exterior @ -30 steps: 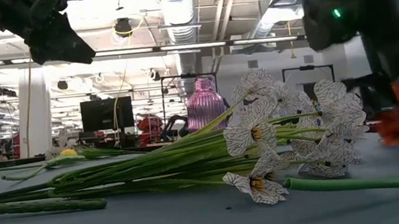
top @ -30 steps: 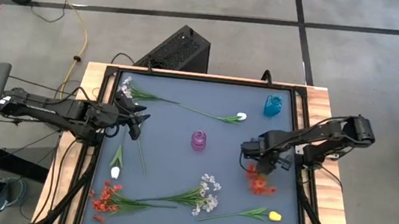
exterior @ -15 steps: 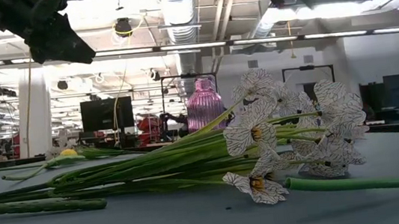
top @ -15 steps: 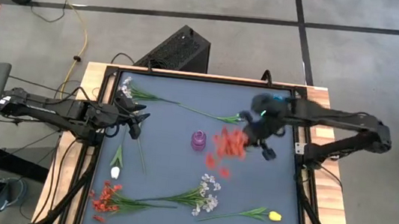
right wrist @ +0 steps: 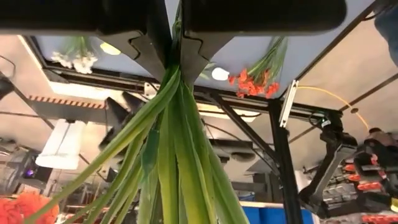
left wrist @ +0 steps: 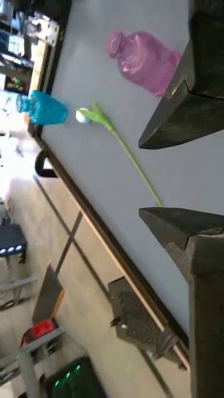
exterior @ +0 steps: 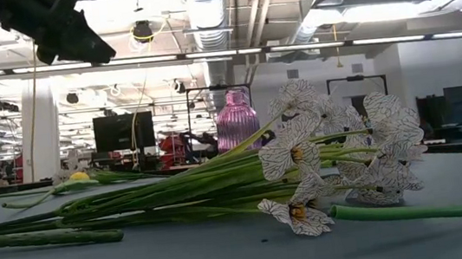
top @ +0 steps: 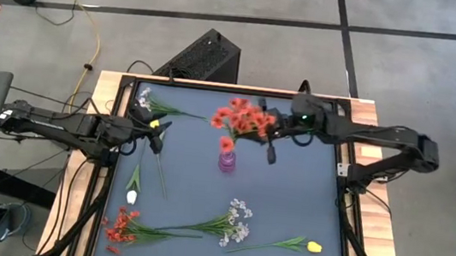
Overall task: Sort flowers into vase by color
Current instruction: Put the top orange flower into the pink vase
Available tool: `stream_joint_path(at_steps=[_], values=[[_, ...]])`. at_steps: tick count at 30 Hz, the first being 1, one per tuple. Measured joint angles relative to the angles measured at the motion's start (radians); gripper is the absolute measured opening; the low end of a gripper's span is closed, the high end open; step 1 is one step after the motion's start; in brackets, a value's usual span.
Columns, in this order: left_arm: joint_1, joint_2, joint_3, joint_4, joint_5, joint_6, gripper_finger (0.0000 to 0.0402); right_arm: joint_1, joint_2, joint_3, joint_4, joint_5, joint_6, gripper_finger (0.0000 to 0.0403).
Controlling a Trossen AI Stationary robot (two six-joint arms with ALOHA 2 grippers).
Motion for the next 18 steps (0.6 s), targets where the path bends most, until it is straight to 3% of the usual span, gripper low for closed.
stream_joint_path(at_steps=[18], values=[[0.000,0.000,0.000,0.007,0.013,-0.026,0.0153,-0.007,0.104,0.002,0.005,0.062,-0.040,0.0039]])
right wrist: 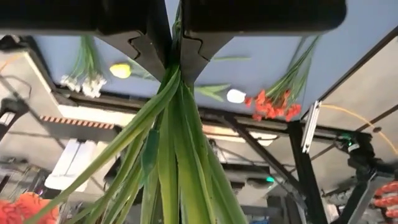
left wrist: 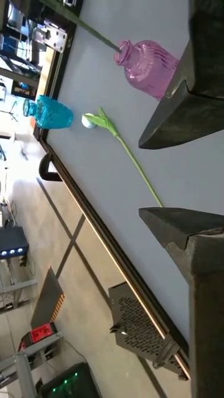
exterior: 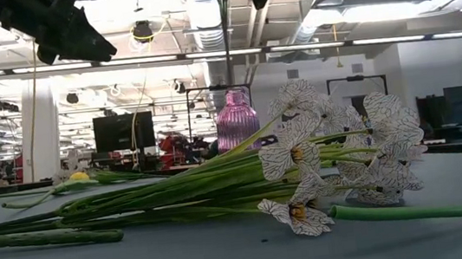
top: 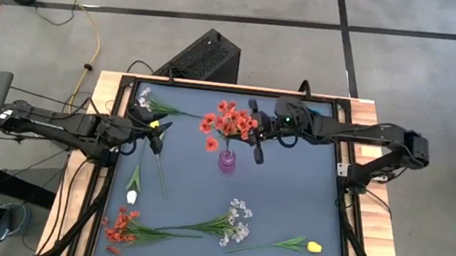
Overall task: Sort flowers into vase by color
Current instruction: Put the top orange flower into the pink vase
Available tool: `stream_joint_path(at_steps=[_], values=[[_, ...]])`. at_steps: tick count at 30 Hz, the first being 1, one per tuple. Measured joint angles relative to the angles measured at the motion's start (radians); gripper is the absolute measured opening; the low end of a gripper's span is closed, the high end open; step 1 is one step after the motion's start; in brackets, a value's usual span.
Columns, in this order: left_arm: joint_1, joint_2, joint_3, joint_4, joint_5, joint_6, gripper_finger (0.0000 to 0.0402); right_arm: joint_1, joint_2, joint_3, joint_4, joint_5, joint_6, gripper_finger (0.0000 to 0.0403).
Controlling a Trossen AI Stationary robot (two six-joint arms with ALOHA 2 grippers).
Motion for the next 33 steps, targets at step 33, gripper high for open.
stream_joint_path(at_steps=[33], values=[[0.000,0.000,0.000,-0.001,0.056,-0.044,0.0153,-0.007,0.077,0.001,-0.146,-0.020,0.096,0.0162]])
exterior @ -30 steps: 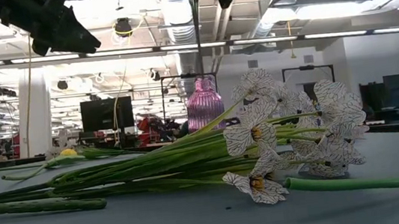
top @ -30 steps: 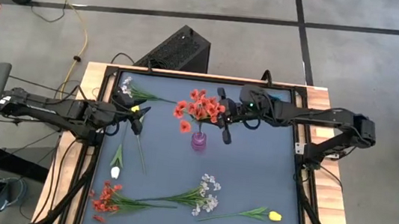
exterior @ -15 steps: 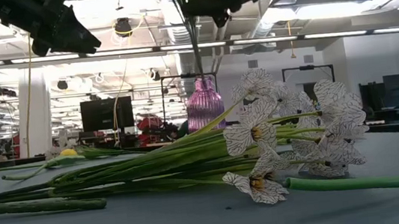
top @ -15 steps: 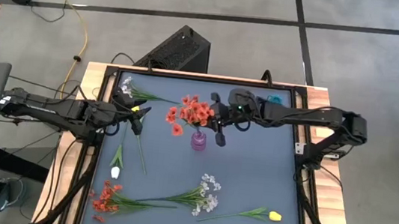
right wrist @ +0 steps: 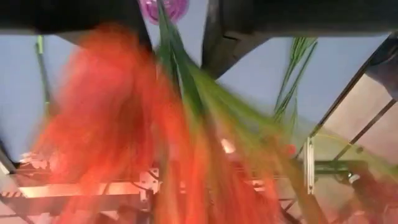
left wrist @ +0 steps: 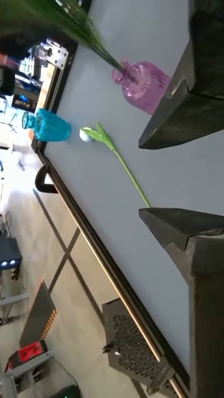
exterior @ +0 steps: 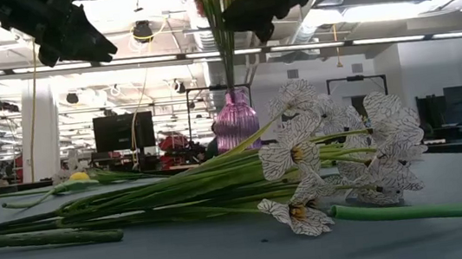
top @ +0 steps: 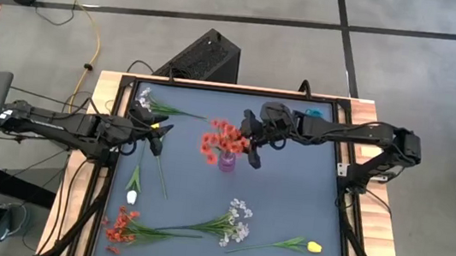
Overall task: Sort flowers into vase by color
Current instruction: Put the top orange flower into the pink vase, then put the orange flower into the pink vase
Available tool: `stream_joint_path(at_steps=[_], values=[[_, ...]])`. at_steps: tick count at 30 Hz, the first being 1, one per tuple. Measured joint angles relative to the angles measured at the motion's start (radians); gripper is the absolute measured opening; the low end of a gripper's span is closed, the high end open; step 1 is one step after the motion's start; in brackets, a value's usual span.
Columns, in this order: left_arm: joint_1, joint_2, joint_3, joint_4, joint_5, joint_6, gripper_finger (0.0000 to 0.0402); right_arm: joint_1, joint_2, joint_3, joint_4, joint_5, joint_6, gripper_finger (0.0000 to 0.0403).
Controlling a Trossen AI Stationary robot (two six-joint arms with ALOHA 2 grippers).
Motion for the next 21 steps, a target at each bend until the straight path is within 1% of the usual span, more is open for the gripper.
stream_joint_path(at_steps=[4,6,8,11,16,18,21], values=[[0.000,0.000,0.000,-0.002,0.000,0.001,0.0153,-0.013,-0.016,0.044,-0.102,0.000,0.000,0.0219],[0.000,0.000,0.000,-0.002,0.000,0.003,0.0153,-0.018,-0.016,0.085,-0.213,0.000,0.000,0.0242],[0.000,0.000,0.000,-0.005,0.001,0.003,0.0153,-0.025,-0.016,0.131,-0.364,0.000,-0.001,0.0258],[0.000,0.000,0.000,-0.014,0.001,0.004,0.0153,-0.038,-0.015,0.187,-0.538,0.001,-0.029,0.0268],[0.000,0.000,0.000,-0.017,0.008,0.001,0.0153,-0.050,-0.014,0.270,-0.787,0.001,-0.065,0.0270],[0.000,0.000,0.000,-0.020,0.043,-0.009,0.0153,-0.044,-0.015,0.293,-0.854,-0.001,-0.035,0.0270],[0.000,0.000,0.000,-0.028,0.139,-0.012,0.0153,-0.023,-0.014,0.320,-0.949,-0.003,0.023,0.0270]])
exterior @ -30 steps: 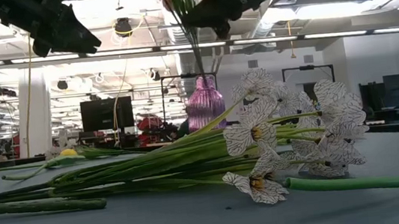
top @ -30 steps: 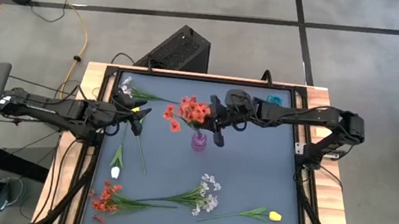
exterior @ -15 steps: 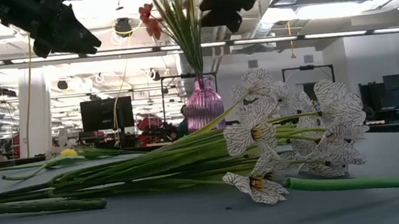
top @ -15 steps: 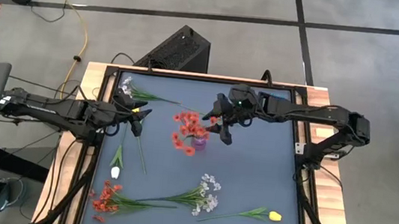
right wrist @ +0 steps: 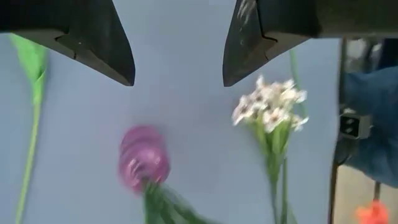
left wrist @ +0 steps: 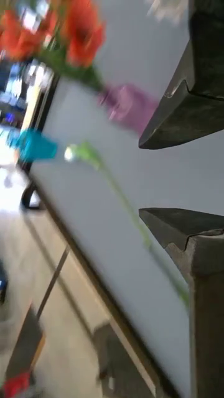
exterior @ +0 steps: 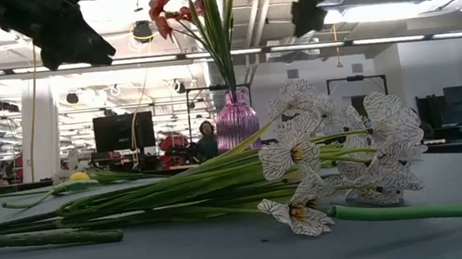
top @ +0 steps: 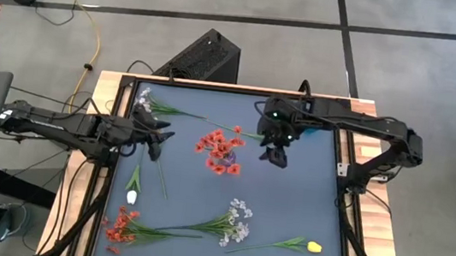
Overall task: Sort flowers into vase by color
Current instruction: Put the orange flower into the pink vase
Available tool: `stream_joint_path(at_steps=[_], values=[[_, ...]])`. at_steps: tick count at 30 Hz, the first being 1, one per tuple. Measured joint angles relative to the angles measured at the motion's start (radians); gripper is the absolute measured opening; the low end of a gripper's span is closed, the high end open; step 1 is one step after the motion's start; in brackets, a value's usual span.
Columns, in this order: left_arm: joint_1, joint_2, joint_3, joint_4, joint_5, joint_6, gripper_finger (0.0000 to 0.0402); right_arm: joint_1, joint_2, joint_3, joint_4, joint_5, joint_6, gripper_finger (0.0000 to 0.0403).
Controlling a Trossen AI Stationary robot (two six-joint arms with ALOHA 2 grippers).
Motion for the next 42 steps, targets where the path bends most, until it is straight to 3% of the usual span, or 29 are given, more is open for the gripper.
stream_joint_path(at_steps=[6,12,18,20,25,30,37,42], values=[[0.000,0.000,0.000,-0.022,0.174,0.004,0.0153,0.088,0.000,0.014,-0.109,-0.004,0.148,0.0270],[-0.016,0.026,0.000,-0.032,0.460,0.006,0.0153,0.209,0.000,0.015,-0.128,-0.001,0.358,0.0270],[-0.166,0.125,0.000,0.017,0.638,-0.087,0.0153,0.332,0.000,0.015,-0.131,0.082,0.394,0.0270],[-0.254,0.172,0.007,0.063,0.629,-0.175,0.0153,0.369,0.000,0.015,-0.130,0.121,0.357,0.0270],[-0.470,0.342,0.116,0.075,0.473,-0.286,0.0153,0.439,0.000,0.015,-0.080,0.142,0.325,0.0270],[-0.576,0.509,0.211,0.055,0.398,-0.302,0.0153,0.495,0.000,0.015,0.028,0.162,0.341,0.0270],[-0.671,0.713,0.220,0.060,0.425,-0.351,0.0153,0.600,0.021,0.015,0.099,0.332,0.547,0.0270],[-0.733,0.830,0.220,0.103,0.323,-0.397,0.0153,0.687,0.044,0.015,0.114,0.420,0.719,0.0270]])
